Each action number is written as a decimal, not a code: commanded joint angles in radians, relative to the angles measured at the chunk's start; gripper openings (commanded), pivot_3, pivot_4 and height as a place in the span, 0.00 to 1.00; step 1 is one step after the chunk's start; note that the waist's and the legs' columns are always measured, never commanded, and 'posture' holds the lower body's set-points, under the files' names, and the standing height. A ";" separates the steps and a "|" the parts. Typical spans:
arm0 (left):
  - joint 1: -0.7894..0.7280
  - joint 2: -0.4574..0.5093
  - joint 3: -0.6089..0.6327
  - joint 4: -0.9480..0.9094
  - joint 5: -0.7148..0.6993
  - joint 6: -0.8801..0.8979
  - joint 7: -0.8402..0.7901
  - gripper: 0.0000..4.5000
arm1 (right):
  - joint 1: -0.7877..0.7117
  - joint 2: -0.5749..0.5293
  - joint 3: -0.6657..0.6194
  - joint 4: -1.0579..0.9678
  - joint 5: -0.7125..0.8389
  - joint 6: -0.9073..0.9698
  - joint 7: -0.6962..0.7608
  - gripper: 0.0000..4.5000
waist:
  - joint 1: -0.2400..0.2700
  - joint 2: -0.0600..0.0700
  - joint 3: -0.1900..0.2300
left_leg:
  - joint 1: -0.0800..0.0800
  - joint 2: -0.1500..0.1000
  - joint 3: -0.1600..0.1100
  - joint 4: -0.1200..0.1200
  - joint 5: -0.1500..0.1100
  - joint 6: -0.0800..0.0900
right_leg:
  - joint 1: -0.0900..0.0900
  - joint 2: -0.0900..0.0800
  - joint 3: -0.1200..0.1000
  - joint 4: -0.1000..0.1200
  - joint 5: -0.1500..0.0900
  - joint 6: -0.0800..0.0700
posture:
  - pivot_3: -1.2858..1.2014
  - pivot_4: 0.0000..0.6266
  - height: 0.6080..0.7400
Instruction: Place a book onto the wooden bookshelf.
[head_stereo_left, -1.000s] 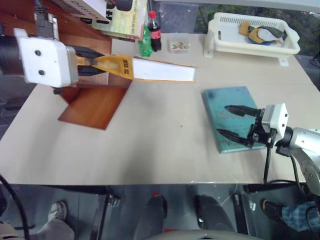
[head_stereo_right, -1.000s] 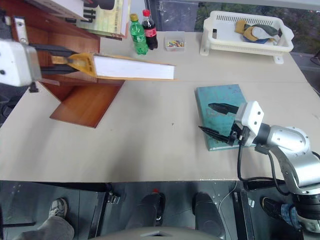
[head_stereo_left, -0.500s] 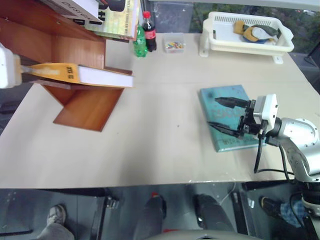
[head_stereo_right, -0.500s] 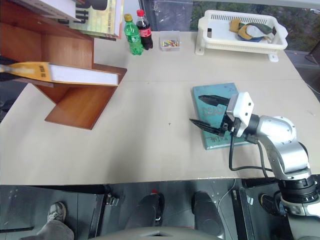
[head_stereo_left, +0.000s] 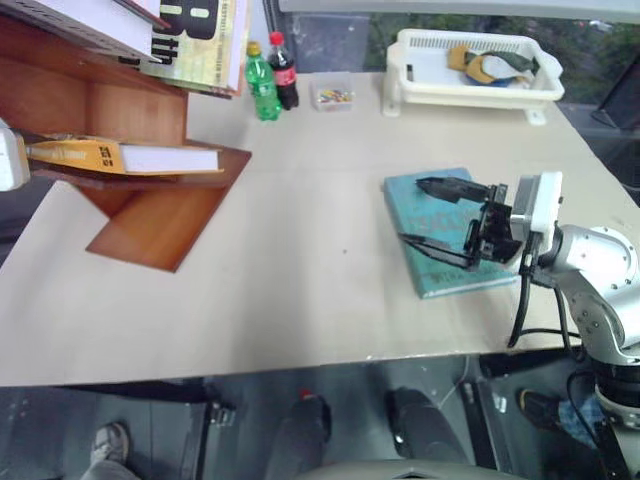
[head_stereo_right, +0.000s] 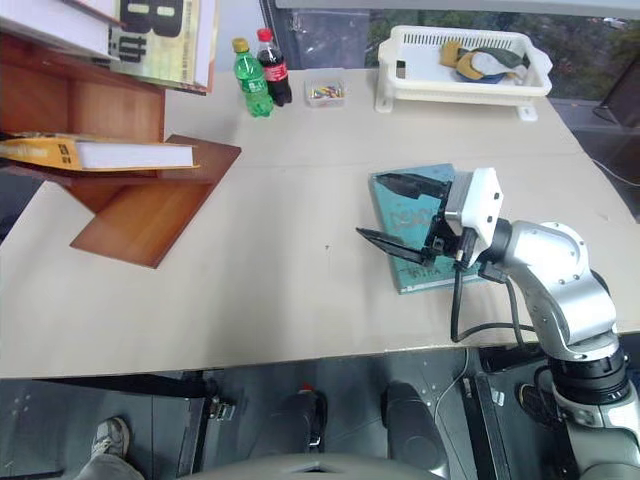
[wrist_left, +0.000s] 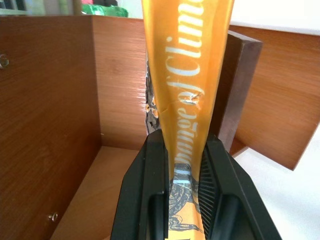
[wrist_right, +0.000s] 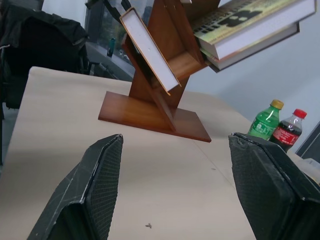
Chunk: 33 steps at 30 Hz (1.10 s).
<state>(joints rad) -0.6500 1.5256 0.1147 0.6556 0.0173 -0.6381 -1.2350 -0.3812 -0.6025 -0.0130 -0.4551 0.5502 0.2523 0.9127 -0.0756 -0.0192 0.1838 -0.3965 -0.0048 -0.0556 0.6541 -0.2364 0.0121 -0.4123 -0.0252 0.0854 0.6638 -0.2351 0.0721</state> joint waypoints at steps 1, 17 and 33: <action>-0.011 0.002 -0.003 0.067 0.006 0.027 0.002 0.24 | -0.010 0.001 -0.013 -0.036 0.016 -0.003 -0.004 0.77 | 0.000 0.000 0.000 | 0.000 0.001 0.000 0.000 0.000 0.000 | 0.000 0.001 0.000 0.000 0.000 0.000 | 0.52 0.24 1.00; 0.367 -0.070 0.594 -0.144 -0.274 0.066 -0.081 0.78 | -0.080 0.020 0.007 0.097 0.013 -0.038 0.106 0.77 | 0.011 -0.003 0.001 | -0.004 0.010 0.004 -0.001 0.000 -0.001 | -0.003 0.004 0.000 -0.003 0.003 -0.007 | 0.52 0.24 1.00; 0.524 -0.586 0.337 -1.429 -0.880 1.132 0.669 0.78 | -0.011 -0.063 -0.014 0.140 0.033 0.120 0.124 0.77 | 0.026 -0.001 -0.001 | 0.000 0.008 -0.004 -0.001 0.000 -0.001 | 0.000 0.000 -0.001 -0.002 0.003 -0.007 | 0.52 0.24 1.00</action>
<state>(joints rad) -0.1358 0.9651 0.5309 -0.7118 -0.8368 0.4629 -0.6377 -0.3976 -0.6525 -0.0036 -0.2690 0.5581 0.3232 1.0600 -0.0493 -0.0201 0.1823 -0.3972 0.0028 -0.0592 0.6533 -0.2368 0.0114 -0.4118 -0.0252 0.0848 0.6613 -0.2316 0.0646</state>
